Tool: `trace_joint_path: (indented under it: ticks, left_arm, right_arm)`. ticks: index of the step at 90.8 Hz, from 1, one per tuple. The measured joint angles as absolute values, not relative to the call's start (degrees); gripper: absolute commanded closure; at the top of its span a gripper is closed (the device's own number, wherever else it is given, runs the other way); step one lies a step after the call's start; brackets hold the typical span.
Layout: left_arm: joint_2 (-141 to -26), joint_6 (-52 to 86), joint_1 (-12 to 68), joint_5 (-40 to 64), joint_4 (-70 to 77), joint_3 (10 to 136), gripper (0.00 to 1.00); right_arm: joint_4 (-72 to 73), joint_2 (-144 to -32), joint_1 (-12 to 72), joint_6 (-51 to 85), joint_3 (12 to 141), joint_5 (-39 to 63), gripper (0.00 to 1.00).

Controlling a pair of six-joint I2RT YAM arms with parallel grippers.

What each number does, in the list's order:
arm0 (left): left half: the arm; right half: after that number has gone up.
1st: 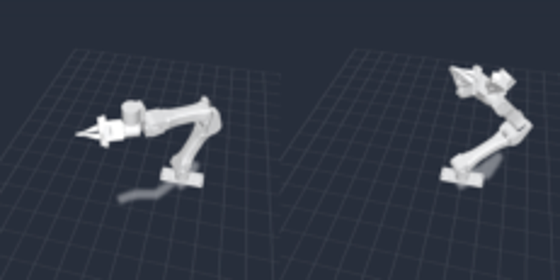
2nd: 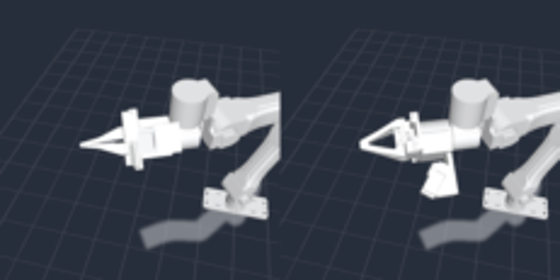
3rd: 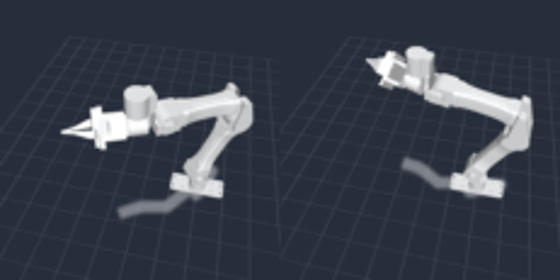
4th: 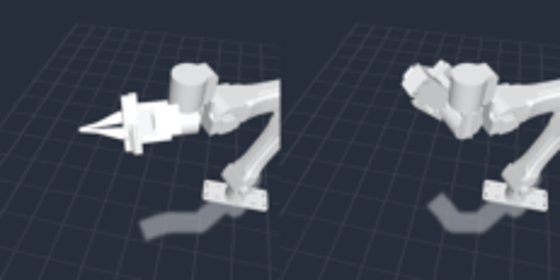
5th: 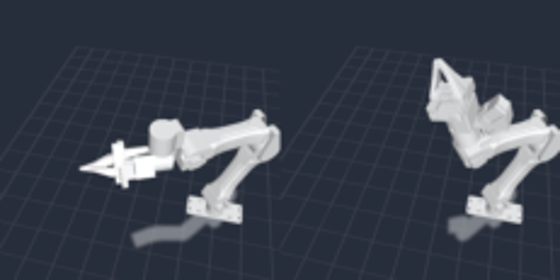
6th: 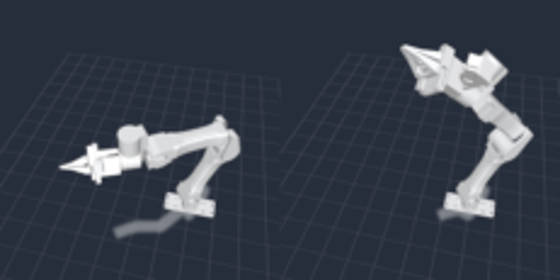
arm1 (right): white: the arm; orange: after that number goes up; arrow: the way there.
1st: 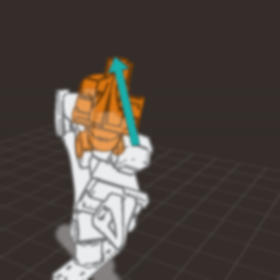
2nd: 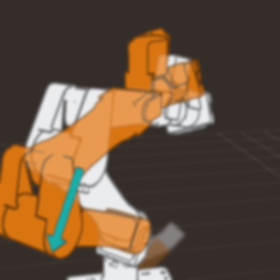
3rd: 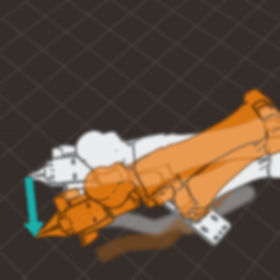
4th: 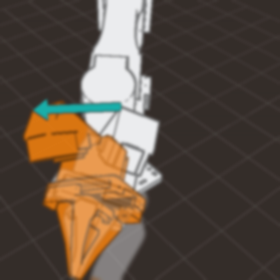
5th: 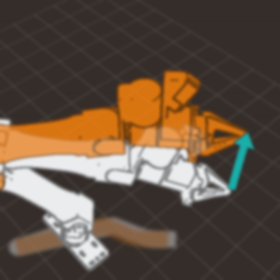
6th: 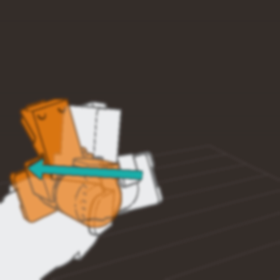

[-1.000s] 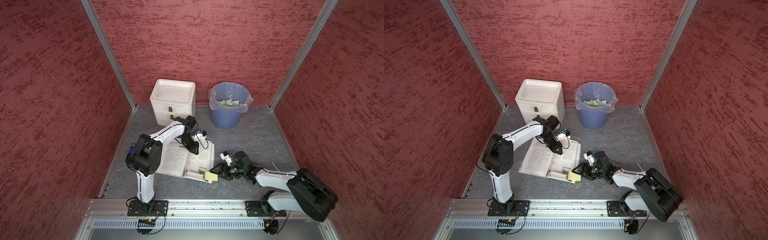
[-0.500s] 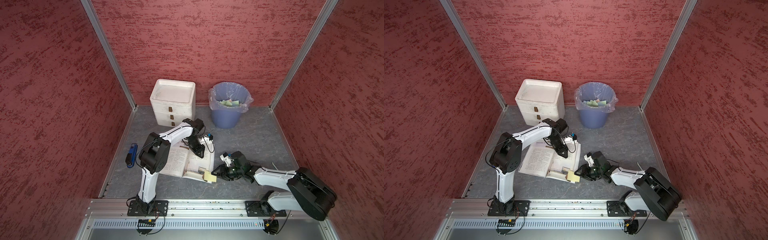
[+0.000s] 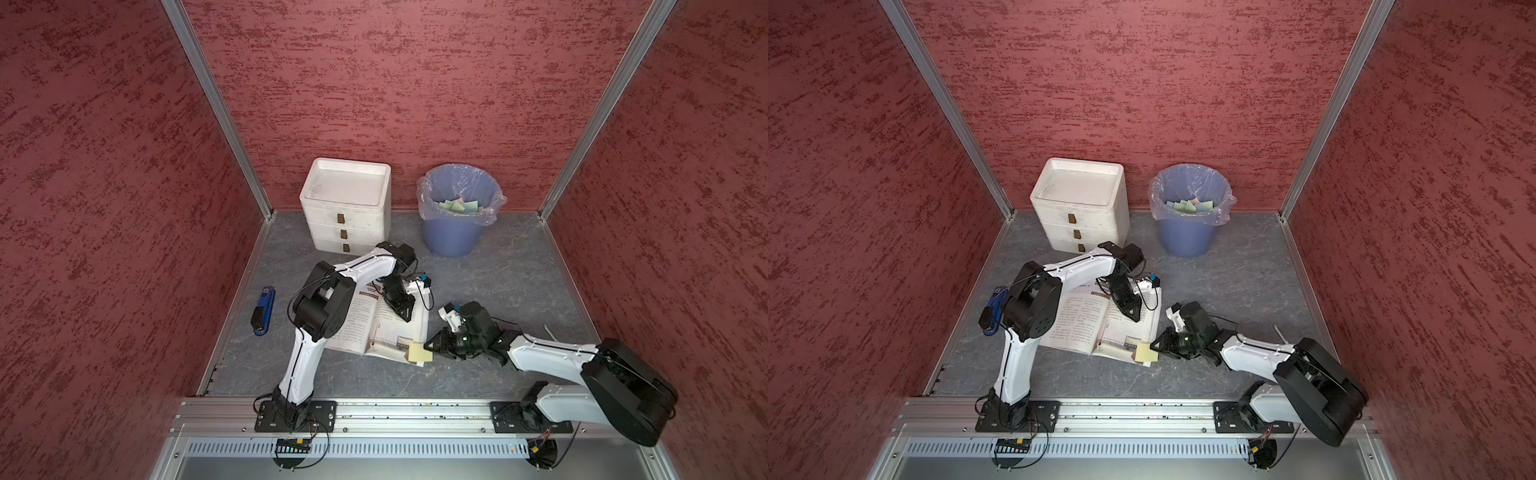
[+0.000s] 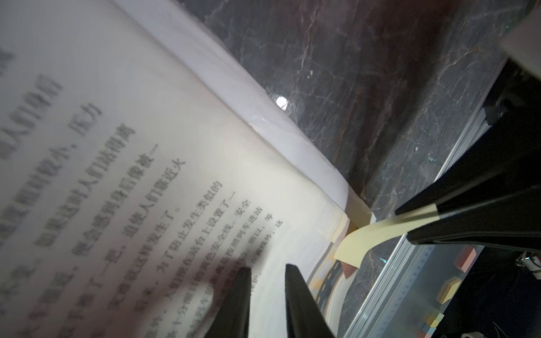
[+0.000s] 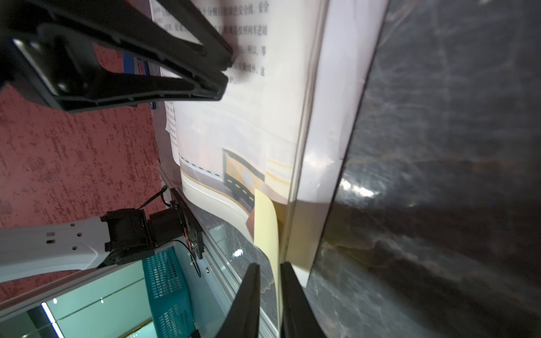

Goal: Peel off the used sticky note
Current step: Tear off the note from the book.

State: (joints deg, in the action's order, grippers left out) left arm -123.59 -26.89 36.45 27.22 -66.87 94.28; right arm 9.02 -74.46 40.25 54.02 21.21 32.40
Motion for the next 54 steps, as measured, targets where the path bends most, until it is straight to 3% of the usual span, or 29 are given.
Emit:
trace_joint_path:
  ticks: [3,28,54]
  left_arm:
    - [-123.76,-26.89,36.47,27.07,-66.83,94.41,0.77]
    - [-125.56,-27.05,36.58,26.41,-66.76,95.57,0.77]
    - [-126.72,-27.03,36.56,26.00,-66.57,95.57,0.77]
  right_arm:
    - [8.14,-74.26,40.45,53.80,21.63,31.83,1.00]
    - [-1.32,-72.71,43.51,51.29,26.44,26.61,1.00]
    - [-10.41,-63.37,47.29,46.61,31.59,21.26,1.00]
